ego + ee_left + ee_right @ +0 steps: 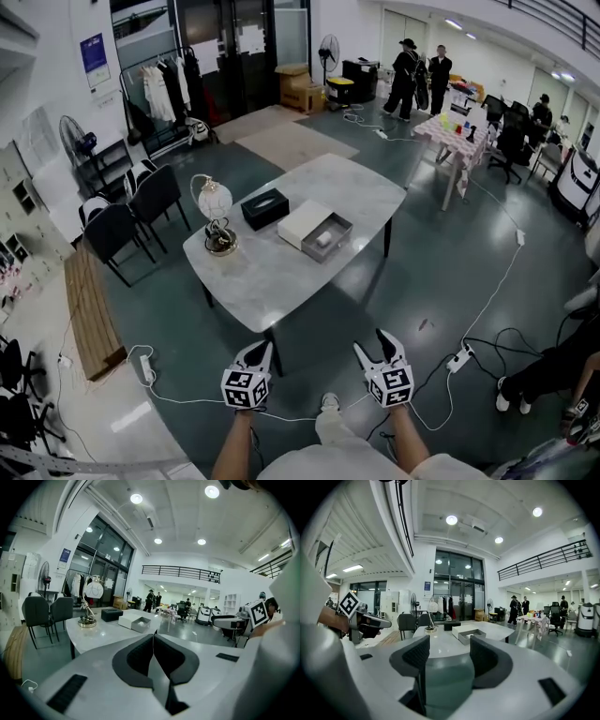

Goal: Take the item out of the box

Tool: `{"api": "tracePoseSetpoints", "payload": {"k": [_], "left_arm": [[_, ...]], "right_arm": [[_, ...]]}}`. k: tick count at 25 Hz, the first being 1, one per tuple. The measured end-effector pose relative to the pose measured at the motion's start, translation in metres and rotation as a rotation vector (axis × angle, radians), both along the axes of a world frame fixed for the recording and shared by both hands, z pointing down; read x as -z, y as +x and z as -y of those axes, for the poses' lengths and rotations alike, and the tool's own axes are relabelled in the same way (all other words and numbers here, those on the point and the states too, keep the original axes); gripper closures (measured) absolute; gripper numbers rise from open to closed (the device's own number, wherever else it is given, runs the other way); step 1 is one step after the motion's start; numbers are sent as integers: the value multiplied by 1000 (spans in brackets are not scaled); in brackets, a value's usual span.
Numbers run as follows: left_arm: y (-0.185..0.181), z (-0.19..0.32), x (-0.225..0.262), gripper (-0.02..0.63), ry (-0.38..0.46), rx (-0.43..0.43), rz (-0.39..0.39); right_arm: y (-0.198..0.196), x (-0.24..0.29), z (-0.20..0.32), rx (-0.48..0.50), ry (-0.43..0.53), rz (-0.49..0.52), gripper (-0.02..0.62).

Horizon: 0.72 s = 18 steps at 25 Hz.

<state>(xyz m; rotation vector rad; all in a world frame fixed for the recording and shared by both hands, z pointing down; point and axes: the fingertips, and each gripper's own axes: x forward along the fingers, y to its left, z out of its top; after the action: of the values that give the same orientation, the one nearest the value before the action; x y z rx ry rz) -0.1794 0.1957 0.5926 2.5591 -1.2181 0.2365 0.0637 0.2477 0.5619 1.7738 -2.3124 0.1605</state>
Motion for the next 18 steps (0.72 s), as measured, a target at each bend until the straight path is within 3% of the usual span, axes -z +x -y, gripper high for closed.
{"api": "tracePoseSetpoints", "payload": {"k": [18], "left_arm": [[74, 131, 9, 589, -10, 54, 16]], "right_arm": [[68, 2, 138, 72, -10, 15, 342]]}}
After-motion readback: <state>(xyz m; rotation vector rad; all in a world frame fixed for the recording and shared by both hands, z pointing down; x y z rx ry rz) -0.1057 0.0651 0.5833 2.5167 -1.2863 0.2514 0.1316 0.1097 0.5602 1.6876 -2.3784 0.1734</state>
